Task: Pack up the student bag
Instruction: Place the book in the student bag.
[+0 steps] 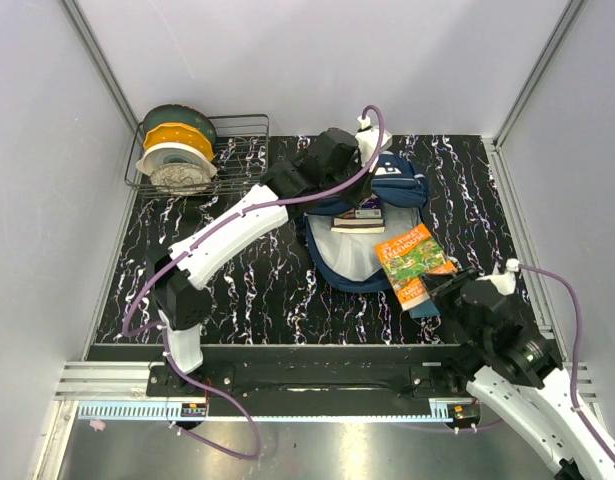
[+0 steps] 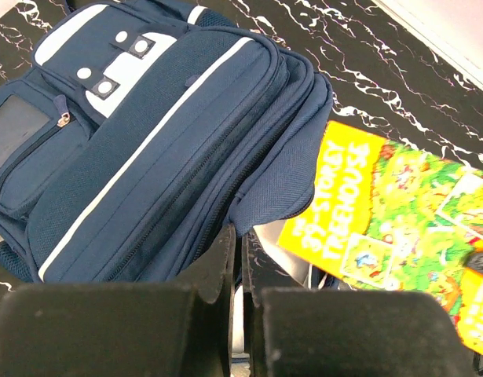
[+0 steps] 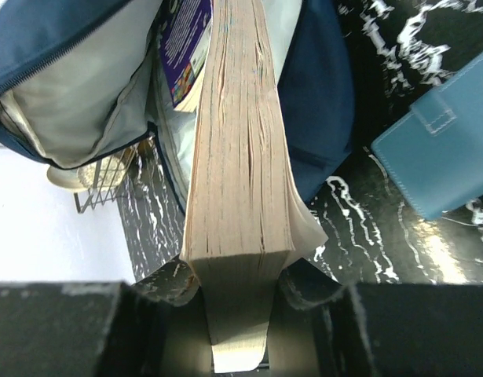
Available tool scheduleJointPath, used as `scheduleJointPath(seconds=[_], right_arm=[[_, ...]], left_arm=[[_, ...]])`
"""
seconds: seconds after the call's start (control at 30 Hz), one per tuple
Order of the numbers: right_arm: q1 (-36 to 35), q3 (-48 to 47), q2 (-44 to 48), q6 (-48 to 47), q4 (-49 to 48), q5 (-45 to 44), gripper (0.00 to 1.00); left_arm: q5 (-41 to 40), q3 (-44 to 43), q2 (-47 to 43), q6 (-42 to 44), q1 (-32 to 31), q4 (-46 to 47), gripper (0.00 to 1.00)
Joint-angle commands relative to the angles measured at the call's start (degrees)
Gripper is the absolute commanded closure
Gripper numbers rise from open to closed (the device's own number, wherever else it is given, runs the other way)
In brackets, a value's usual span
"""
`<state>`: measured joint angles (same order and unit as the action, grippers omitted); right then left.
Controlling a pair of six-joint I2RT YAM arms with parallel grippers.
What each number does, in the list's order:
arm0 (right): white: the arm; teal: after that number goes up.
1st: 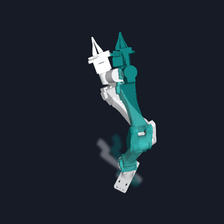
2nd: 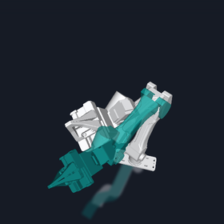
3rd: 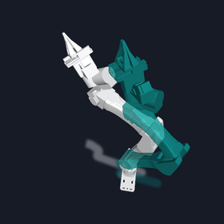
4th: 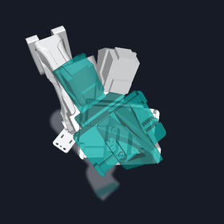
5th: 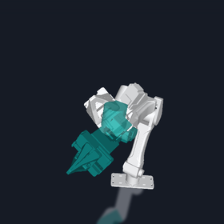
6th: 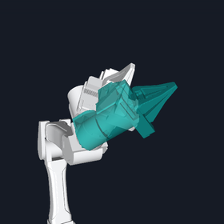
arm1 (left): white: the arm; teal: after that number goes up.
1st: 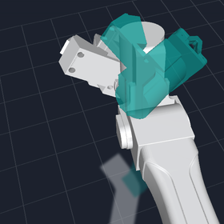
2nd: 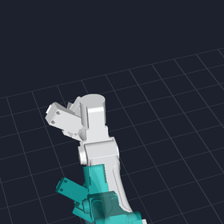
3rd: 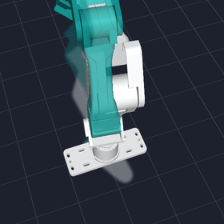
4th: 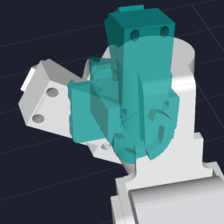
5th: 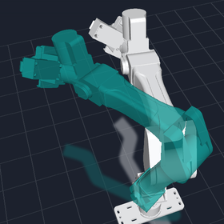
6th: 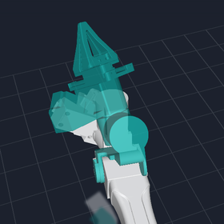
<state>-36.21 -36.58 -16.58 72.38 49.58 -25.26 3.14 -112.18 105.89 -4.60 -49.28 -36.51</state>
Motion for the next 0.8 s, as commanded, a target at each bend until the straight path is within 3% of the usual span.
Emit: scheduleJointPath(seconds=[0.0, 0.53, 0.57, 0.77], right_arm=[[0.1, 1.7, -2.6, 2.2, -18.7, 4.9, 1.00], [1.1, 9.2, -22.6, 7.2, -49.0, 5.6, 1.00], [1.4, 9.9, -23.9, 7.1, -55.6, 6.3, 1.00], [6.7, 13.5, -36.0, 10.9, -74.3, 12.6, 1.00]], left_arm=[[2.7, -5.8, -1.8, -2.4, -0.3, 6.2, 1.00], [3.4, -9.3, -2.6, -4.5, -1.2, 5.6, 1.00], [3.4, -9.1, -2.9, -4.5, -1.2, 5.6, 1.00], [3.1, -8.5, -3.8, -4.5, -1.3, 5.5, 1.00]])
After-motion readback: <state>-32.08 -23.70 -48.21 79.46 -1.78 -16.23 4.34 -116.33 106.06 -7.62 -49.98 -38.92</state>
